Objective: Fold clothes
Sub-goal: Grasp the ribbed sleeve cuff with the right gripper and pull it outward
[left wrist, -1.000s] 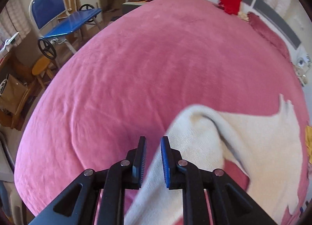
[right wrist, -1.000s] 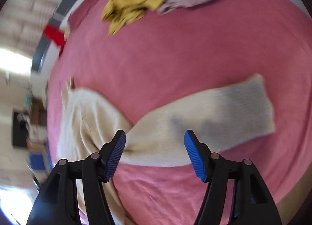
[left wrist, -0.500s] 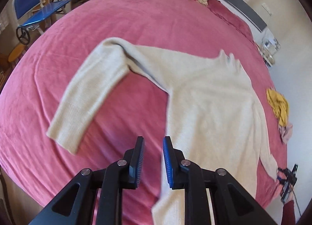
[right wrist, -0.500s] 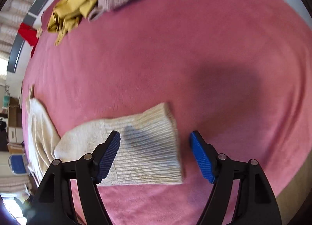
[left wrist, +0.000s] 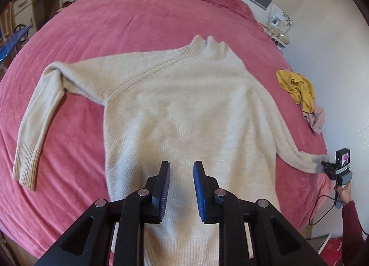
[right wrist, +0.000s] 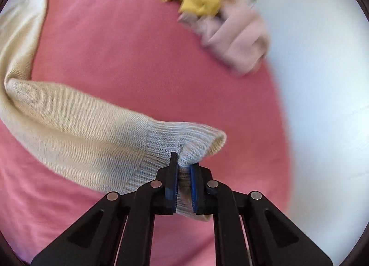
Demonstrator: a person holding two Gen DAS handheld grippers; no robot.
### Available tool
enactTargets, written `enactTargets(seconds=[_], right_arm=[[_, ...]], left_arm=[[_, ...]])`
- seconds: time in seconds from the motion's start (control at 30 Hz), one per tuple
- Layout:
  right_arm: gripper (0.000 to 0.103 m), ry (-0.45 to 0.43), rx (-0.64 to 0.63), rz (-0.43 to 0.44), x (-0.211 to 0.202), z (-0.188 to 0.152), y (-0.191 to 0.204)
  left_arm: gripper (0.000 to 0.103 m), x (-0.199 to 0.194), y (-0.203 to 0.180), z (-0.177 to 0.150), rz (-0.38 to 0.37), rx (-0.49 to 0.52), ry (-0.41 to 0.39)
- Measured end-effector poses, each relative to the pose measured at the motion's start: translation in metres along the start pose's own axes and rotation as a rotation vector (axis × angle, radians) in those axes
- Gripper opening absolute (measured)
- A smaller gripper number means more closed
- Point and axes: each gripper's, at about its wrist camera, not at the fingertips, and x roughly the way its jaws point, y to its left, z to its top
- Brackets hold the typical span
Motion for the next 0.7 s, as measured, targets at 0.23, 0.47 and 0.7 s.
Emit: enactTargets(seconds=[0.23, 0.47, 0.7], right_arm=[[0.009, -0.077, 0.201, -0.174, -0.016, 0.062, -0.088], [0.055, 0.217, 0.351, -0.111, 0.081, 0.069, -0.093], [0.055, -0.108, 0.251, 0.459, -0.017, 0.111, 0.001]], left_arm=[[0.022, 0.019, -0.010, 0.012, -0.073, -0.018, -0.024], [0.022, 0.050, -0.021, 0.010, -0.118, -0.006, 0.030], [0.022, 0.072, -0.025, -0.012, -0.136, -0.010, 0.087]])
